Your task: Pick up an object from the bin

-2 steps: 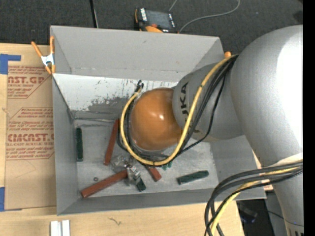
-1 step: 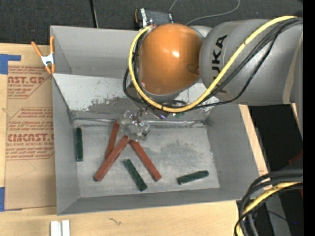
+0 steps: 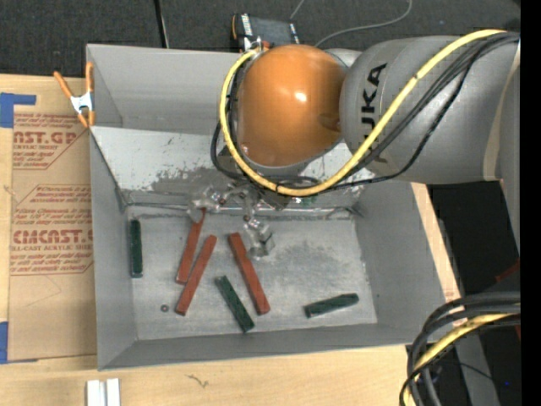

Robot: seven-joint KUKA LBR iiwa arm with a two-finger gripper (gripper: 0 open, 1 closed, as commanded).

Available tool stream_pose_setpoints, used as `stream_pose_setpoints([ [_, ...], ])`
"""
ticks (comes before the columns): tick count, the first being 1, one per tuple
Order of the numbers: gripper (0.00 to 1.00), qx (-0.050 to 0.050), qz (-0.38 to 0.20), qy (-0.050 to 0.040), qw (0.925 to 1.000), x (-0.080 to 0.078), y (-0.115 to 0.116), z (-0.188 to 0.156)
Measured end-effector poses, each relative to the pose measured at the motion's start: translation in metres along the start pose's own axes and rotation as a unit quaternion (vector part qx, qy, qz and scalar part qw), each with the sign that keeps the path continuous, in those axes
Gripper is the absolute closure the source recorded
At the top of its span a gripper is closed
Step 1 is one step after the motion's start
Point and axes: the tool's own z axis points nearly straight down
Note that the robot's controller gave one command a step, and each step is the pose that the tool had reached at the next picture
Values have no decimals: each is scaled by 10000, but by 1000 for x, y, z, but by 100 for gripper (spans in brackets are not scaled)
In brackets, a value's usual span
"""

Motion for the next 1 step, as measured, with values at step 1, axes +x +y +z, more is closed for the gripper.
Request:
stream_pose_setpoints([
  [1, 0, -12, -1937, 15, 9811, -34, 26, 129],
])
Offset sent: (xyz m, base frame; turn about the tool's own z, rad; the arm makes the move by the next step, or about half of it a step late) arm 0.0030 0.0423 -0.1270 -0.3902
